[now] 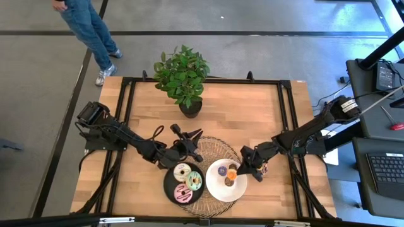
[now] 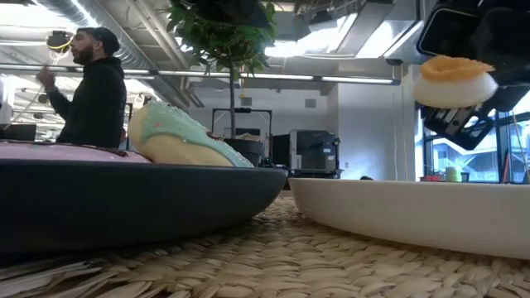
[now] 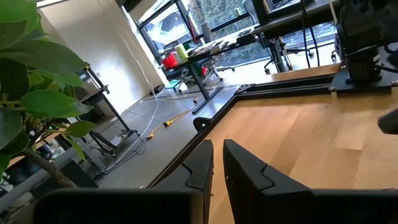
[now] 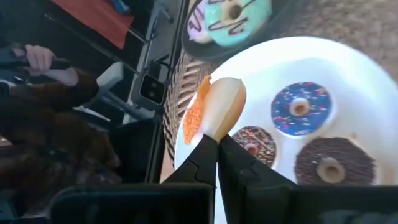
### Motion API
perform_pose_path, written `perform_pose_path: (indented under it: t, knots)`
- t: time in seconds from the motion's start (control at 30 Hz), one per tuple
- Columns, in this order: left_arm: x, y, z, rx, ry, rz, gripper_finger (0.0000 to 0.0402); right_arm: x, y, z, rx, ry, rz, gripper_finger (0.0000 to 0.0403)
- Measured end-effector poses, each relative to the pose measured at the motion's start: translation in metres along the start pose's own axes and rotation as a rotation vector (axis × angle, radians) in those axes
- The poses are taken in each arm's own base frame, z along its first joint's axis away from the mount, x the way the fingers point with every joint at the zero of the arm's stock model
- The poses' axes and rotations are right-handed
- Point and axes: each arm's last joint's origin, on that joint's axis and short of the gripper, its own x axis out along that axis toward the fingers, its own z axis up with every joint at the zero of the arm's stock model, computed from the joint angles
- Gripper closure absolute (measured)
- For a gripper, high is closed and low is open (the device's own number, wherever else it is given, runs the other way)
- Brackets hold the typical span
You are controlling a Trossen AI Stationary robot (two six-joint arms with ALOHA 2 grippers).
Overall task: Pick & Place donuts
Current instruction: Put the small yellow donut on the white plate
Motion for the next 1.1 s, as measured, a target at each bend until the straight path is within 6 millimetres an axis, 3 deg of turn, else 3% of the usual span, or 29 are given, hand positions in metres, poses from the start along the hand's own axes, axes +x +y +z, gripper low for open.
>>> perform_pose_path:
  t: [0.4, 1.1]
  knots:
    - [0.004, 0.001, -0.001, -0.019, 0.004, 0.001, 0.0363, 0.028, -0.010, -0.011, 0.065, 0.097, -0.077, 0.0395]
    - [0.004, 0.001, -0.001, -0.021, 0.000, -0.017, 0.0370, 0.029, -0.013, -0.011, 0.058, 0.097, -0.099, 0.0373]
